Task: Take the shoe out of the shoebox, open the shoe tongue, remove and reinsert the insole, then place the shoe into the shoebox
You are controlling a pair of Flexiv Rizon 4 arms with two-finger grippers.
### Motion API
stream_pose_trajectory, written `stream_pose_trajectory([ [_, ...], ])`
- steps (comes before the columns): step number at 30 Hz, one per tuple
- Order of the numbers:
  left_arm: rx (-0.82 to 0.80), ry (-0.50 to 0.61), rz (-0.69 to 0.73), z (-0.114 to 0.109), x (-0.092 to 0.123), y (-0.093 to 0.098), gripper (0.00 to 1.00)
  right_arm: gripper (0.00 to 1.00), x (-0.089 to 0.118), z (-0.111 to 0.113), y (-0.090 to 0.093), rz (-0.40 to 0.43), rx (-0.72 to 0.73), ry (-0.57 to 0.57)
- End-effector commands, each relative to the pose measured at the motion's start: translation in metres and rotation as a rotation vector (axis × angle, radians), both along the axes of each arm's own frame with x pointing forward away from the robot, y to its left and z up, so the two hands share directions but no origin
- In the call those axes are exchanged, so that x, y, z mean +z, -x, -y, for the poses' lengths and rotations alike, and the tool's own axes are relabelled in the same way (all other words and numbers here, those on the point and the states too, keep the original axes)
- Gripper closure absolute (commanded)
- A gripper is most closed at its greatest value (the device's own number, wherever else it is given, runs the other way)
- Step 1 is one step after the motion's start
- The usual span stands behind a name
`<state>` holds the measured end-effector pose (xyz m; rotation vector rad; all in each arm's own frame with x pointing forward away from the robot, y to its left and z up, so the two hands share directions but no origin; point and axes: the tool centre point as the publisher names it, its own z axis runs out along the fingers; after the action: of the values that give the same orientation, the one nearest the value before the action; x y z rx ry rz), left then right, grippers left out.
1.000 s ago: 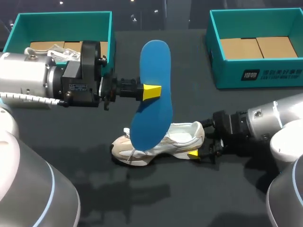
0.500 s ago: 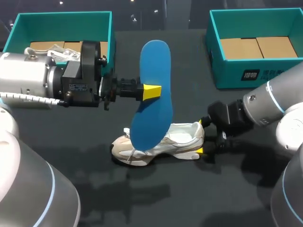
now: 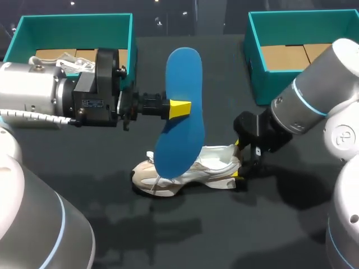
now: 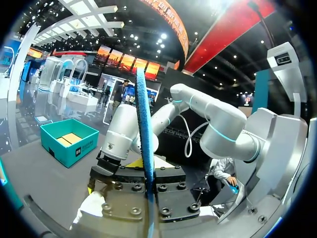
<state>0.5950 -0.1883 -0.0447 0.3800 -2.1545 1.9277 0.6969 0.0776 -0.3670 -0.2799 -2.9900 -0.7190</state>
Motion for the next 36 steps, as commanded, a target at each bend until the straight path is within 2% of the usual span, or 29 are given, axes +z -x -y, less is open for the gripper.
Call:
stream_pose_trajectory([
  [1, 0.001, 0.001, 0.0, 0.001, -0.001, 0.0, 1.0, 0.0, 0.011, -0.008, 0.005, -0.041, 0.027, 0.432],
  [6, 0.001, 0.001, 0.0, 0.001, -0.001, 0.0, 1.0, 0.0, 0.013, -0.008, 0.011, -0.035, 0.044, 0.547],
  [10, 0.001, 0.001, 0.0, 0.001, -0.001, 0.0, 1.0, 0.0, 0.012, -0.009, 0.015, -0.032, 0.046, 0.581],
  [23, 0.001, 0.001, 0.0, 0.001, -0.001, 0.0, 1.0, 0.0, 0.011, -0.011, 0.006, -0.014, 0.056, 0.563],
  [29, 0.001, 0.001, 0.0, 0.001, -0.001, 0.0, 1.0, 0.0, 0.022, -0.019, 0.0, 0.004, 0.066, 0.547],
  [36, 0.001, 0.001, 0.0, 0.001, -0.001, 0.0, 1.0, 0.0, 0.032, -0.035, -0.015, 0.04, 0.085, 0.533],
])
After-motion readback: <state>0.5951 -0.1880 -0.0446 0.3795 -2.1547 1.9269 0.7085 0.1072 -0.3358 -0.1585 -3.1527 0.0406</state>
